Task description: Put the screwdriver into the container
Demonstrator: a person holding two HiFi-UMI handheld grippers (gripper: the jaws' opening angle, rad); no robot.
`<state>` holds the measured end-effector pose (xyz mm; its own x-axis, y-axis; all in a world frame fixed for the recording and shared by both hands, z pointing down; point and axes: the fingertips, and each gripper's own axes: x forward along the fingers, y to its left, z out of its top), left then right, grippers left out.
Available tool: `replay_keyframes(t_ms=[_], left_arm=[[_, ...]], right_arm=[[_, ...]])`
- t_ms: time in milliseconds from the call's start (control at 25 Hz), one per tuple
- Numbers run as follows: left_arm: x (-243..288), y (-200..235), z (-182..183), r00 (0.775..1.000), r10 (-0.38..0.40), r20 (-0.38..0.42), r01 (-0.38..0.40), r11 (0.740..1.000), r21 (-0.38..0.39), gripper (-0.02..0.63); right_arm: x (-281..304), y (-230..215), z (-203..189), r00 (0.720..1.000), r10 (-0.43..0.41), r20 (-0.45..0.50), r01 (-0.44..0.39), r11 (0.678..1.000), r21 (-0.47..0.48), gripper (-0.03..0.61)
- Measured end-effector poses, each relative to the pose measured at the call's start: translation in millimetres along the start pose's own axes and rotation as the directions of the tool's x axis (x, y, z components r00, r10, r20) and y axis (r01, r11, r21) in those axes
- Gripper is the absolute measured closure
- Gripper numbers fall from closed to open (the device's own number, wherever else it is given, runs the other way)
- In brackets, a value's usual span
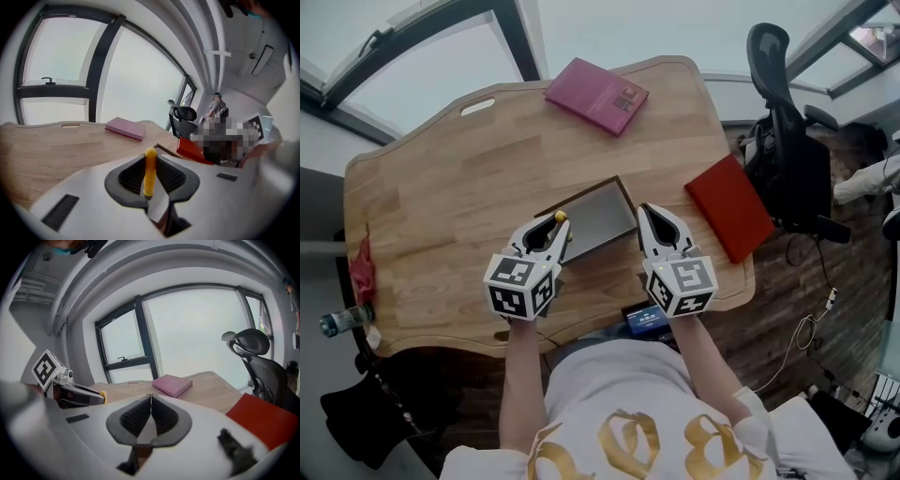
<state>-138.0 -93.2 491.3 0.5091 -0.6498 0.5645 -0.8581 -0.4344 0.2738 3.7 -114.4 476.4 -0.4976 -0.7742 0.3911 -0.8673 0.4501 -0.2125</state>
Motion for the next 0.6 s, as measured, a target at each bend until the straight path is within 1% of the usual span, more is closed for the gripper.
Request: replay_keyframes(t_ms=[400, 600], left_arm=[[20.2, -0.6, -11.3, 0.997, -0.021, -0.076, 0.021, 1.0, 0.003, 0.537], [26.2, -0.9, -12.6, 0.994, -0.027, -0.101, 0.028, 1.0, 0.003, 0.537]], right_arm=[[9.3, -10.6, -2.5, 1.0, -0.007, -0.02, 0.008, 1.0, 0.006, 0.547], [13.6, -18.6, -4.4, 0.999, -0.01, -0.031, 0.011, 1.0, 0.011, 0.546]])
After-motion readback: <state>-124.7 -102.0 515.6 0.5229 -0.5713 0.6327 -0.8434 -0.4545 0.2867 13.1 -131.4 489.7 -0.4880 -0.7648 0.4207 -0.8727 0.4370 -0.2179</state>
